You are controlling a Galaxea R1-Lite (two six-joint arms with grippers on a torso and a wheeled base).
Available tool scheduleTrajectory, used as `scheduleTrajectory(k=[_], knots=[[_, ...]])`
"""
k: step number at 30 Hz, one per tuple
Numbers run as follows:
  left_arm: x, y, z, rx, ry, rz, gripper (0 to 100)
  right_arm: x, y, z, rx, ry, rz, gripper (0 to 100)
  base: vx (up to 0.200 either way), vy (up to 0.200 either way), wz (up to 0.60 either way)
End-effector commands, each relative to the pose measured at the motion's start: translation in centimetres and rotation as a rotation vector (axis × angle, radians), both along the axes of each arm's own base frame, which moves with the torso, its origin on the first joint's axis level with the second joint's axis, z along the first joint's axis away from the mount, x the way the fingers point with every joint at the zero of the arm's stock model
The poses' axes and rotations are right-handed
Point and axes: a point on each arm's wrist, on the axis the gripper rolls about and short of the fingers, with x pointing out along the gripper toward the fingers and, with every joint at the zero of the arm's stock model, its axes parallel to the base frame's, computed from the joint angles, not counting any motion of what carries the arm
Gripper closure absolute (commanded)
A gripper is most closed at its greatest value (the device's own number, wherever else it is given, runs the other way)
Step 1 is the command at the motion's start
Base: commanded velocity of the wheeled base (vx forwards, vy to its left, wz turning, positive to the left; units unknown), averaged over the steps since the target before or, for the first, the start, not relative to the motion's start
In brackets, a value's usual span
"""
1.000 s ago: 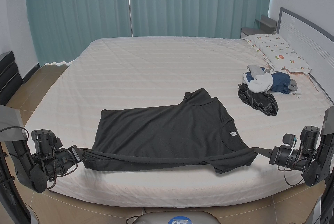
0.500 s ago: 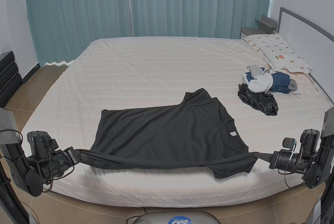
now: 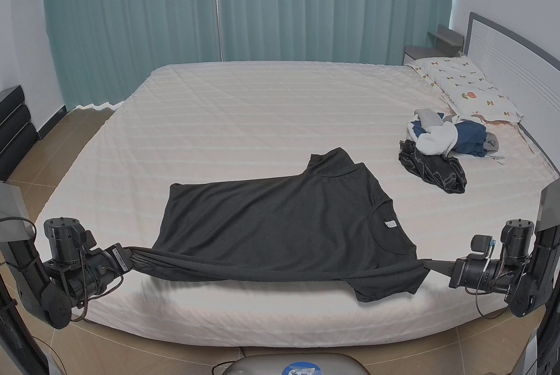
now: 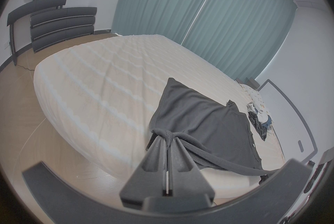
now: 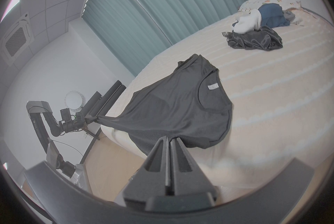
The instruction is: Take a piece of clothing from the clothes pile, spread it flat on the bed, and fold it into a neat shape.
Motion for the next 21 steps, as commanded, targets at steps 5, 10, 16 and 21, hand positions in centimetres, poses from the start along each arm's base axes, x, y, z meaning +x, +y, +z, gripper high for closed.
scheduleTrajectory(k=[5,10,16,21], knots=[[2.6,0.2,-1.0,-0.004,-0.001,0.010,100,2.7,-0.1,0.1,0.009,-0.075,-0.016,100,0.000,0.000,0.00],[4.1,0.2,-2.0,-0.007,0.004,0.011,100,4.5,0.3,-0.8,-0.001,-0.079,-0.051,100,0.000,0.000,0.00],[6.0,0.2,-3.0,-0.007,-0.002,0.010,100,5.8,0.7,-2.2,-0.005,-0.070,-0.044,100,0.000,0.000,0.00],[7.9,0.2,-4.1,-0.006,-0.013,0.009,100,7.4,1.4,-3.3,-0.016,-0.081,-0.057,100,0.000,0.000,0.00]])
